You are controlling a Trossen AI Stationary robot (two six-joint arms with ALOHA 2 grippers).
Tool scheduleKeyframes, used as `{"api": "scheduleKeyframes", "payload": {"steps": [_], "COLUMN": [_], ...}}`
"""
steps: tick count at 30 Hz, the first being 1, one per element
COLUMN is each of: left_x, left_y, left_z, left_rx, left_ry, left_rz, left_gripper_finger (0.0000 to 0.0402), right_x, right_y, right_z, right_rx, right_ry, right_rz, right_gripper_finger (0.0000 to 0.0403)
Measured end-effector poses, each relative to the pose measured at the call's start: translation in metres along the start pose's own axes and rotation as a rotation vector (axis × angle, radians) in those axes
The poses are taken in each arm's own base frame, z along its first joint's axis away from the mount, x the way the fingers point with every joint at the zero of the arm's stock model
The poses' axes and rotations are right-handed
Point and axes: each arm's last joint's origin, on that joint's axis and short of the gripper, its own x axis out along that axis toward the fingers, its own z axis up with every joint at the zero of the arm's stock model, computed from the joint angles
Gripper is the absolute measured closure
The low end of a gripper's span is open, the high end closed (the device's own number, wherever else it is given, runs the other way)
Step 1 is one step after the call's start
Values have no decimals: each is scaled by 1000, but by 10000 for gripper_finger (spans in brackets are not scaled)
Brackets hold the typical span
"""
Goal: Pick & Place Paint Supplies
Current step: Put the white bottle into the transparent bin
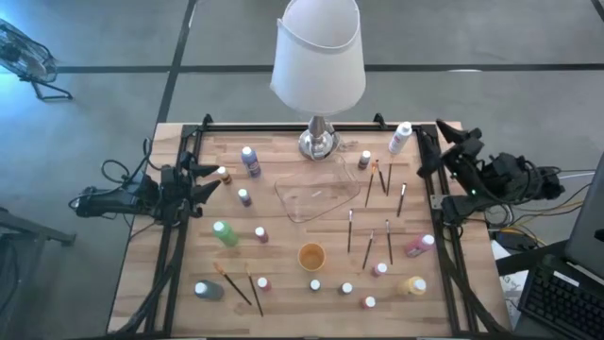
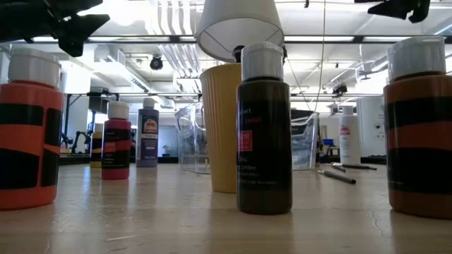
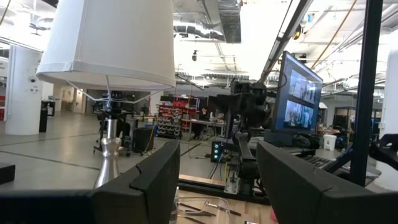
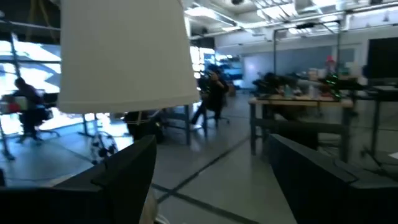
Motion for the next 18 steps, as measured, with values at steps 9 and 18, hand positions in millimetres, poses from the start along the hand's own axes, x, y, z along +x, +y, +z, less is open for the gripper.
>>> {"api": "scheduleKeyframes", "payload": {"steps": [9, 18], "left_x": [0, 0], "left_y": [0, 0], "left_z": [0, 0], "left_rx": [0, 0], "left_ry": [0, 0], "left_rz": [0, 0], "left_gripper_finger": [183, 183], "right_x": [19, 25], "right_y": [29, 43], "right_z": [29, 16], "right_rx": [-159, -211], "right_ry": [55, 175], "right_rz": [-59, -172], "right_gripper_finger": [79, 89]}}
